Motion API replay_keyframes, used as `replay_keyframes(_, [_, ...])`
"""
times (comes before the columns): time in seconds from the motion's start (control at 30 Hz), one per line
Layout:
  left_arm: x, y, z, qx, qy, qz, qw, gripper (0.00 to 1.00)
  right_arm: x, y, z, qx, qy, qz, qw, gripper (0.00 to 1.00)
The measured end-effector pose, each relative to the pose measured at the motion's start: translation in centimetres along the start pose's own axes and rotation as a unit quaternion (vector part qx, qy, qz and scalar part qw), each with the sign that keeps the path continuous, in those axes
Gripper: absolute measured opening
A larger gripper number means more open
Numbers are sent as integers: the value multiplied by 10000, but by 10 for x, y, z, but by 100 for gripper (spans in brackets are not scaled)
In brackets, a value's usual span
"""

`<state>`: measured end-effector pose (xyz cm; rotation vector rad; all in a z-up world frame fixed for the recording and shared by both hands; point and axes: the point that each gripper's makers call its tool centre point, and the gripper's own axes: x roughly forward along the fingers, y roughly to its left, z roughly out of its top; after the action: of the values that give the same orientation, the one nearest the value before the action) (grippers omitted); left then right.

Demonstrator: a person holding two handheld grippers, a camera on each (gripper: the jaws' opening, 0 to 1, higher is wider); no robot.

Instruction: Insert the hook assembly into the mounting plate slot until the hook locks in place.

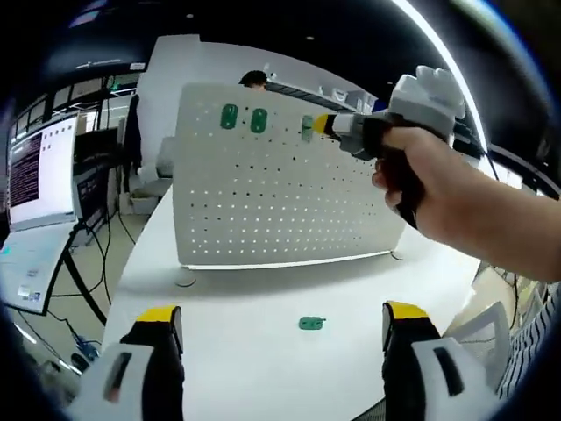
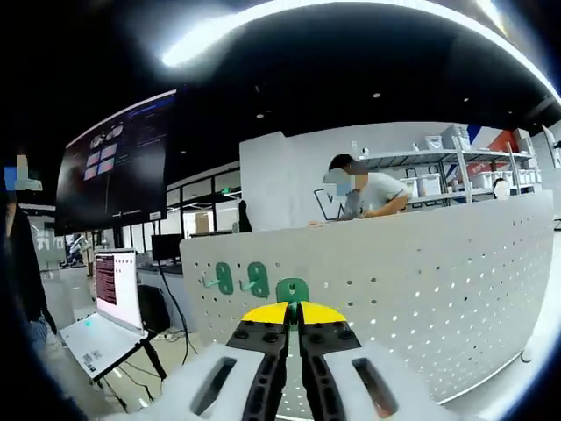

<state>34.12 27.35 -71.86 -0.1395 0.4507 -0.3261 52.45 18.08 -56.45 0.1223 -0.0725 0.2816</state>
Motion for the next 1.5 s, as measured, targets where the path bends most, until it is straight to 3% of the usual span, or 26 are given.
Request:
replay_keyframes(0.43, [4,15,-6,-146,65,73,9998,95,32,-6,11,-81,-176,-292,9994,0])
replay_keyframes(0.77, [7,21,-11,-195,142,75,9997,94,37,0,9,-30,-226,-370,9991,0])
replay_keyframes(1.2, [7,33,-15,-236,232,97,9994,93,41,-8,2,154,-297,-718,9969,0])
replay_keyframes(1.4, [6,35,-17,-284,261,87,9992,92,45,-8,1,111,-310,-753,9966,0])
replay_keyframes(1.5, [6,37,-17,-345,245,102,9991,92,46,-9,4,-130,-359,-859,9956,0])
